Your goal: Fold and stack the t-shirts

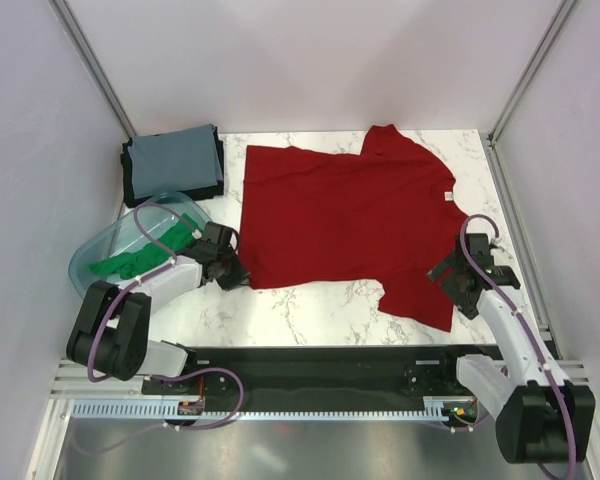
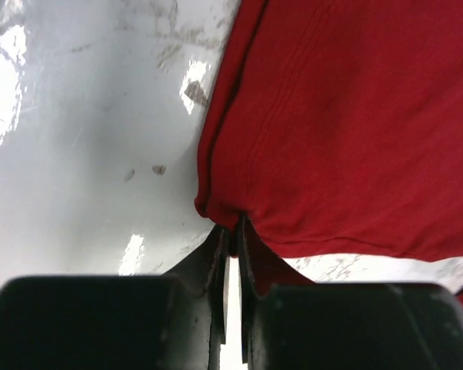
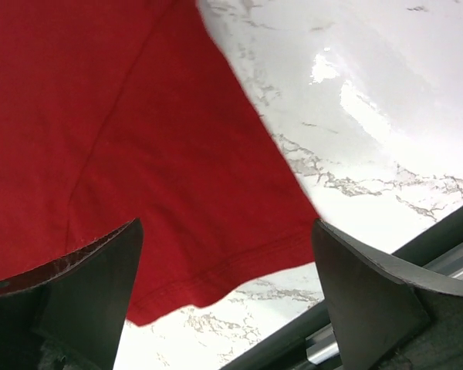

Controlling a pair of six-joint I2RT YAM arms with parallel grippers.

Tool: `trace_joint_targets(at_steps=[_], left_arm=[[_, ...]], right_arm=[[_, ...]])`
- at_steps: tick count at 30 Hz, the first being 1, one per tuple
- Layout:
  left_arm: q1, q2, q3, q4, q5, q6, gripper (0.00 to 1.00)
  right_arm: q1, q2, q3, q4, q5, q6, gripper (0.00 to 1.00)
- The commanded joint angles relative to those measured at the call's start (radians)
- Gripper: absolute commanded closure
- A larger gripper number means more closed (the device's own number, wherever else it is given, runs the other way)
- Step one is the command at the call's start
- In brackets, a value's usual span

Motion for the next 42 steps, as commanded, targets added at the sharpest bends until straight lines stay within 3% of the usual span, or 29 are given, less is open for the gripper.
trace_joint_targets(at_steps=[1, 3, 10, 19, 20, 22, 26, 31, 36, 42], left_arm=[[0.032, 0.039, -0.034, 0.067, 0.013, -0.006, 0.93], [0.032, 0.039, -0.034, 0.079, 0.017, -0.003, 0.98], [0.032, 0.038, -0.040, 0.090, 0.025, 0.003, 0.98], [0.032, 0.035, -0.042, 0.093, 0.023, 0.000, 0.98], [0.033, 0.035, -0.042, 0.092, 0.023, 0.000, 0.98], [0.032, 0.033, -0.043, 0.092, 0.022, -0.003, 0.98], [0.030, 0.012, -0.040, 0.086, 0.052, 0.003, 0.98], [-0.020, -0.200, -0.033, -0.048, 0.020, -0.011, 0.98], [-0.022, -0.361, 0.030, -0.192, -0.001, -0.011, 0.98], [-0.023, -0.435, 0.076, -0.327, -0.001, -0.002, 0.98]], right_arm=[[-0.055, 0.080, -0.009, 0.056, -0.012, 0.031, 0.03], [-0.086, 0.121, -0.064, 0.085, -0.073, 0.029, 0.07], [-0.089, 0.105, -0.179, 0.170, -0.156, 0.060, 0.25], [-0.088, -0.009, -0.195, 0.129, -0.231, 0.034, 0.75], [-0.088, -0.029, -0.187, 0.121, -0.237, 0.031, 0.90], [-0.088, -0.052, -0.180, 0.100, -0.239, 0.026, 1.00], [-0.088, -0.116, -0.117, 0.026, -0.237, 0.006, 1.00], [-0.078, -0.187, 0.093, -0.196, -0.149, -0.041, 1.00], [-0.062, -0.207, 0.156, -0.250, -0.168, -0.041, 1.00], [-0.055, -0.227, 0.268, -0.313, -0.129, -0.070, 1.00]])
